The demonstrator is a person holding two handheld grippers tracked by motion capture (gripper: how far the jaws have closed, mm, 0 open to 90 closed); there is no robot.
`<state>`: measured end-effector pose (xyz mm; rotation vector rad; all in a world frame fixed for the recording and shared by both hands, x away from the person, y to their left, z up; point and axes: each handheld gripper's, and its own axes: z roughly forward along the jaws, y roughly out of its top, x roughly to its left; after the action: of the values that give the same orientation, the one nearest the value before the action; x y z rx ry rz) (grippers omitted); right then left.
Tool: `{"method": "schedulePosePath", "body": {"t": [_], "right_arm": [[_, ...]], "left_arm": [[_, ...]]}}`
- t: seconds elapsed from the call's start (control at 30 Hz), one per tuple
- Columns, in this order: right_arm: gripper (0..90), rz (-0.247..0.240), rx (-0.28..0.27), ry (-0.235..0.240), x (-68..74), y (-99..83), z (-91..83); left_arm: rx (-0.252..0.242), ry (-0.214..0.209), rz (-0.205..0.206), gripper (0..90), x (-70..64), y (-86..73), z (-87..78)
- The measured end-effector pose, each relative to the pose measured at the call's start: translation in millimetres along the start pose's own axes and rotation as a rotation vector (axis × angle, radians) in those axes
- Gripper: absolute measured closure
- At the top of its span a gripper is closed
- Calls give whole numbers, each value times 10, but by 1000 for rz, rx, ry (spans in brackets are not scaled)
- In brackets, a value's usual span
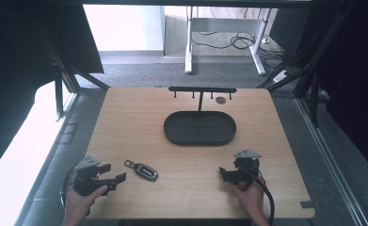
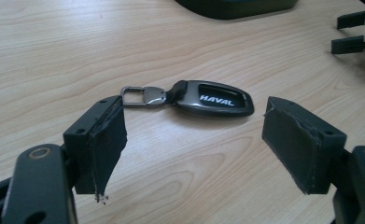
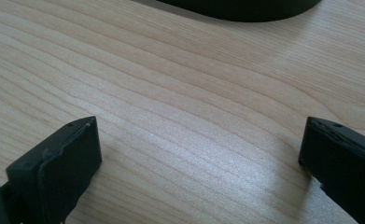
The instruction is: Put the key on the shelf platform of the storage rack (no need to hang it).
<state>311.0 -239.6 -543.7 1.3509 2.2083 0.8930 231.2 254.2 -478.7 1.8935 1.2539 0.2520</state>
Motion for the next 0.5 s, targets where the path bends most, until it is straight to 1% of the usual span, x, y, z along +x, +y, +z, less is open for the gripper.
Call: {"method": "schedulePosePath", "body": {"t": [0.03,0.1,0.13,0.2,0.23,0.3,0.37,0.5], "right_arm": [[0,6,0,-5,5,2,2],[0,19,1,-15,17,27,26],[0,25,2,-22,26,30,27],[7,27,9,-25,34,35,20],[82,20,25,-20,47,45,-17],[139,10,33,-6,52,39,-67],[150,2,34,13,41,27,-110],[178,-4,-9,56,21,23,-237]], "left_arm": [[5,5,-9,221,37,-28,12],[9,9,-13,222,55,-40,19],[13,15,-23,222,78,-57,27],[14,17,-23,222,80,-57,24],[11,16,-18,222,69,-47,10],[7,14,-15,221,58,-39,3],[5,9,-10,221,37,-29,-6],[13,5,-10,221,30,-40,18]]}}
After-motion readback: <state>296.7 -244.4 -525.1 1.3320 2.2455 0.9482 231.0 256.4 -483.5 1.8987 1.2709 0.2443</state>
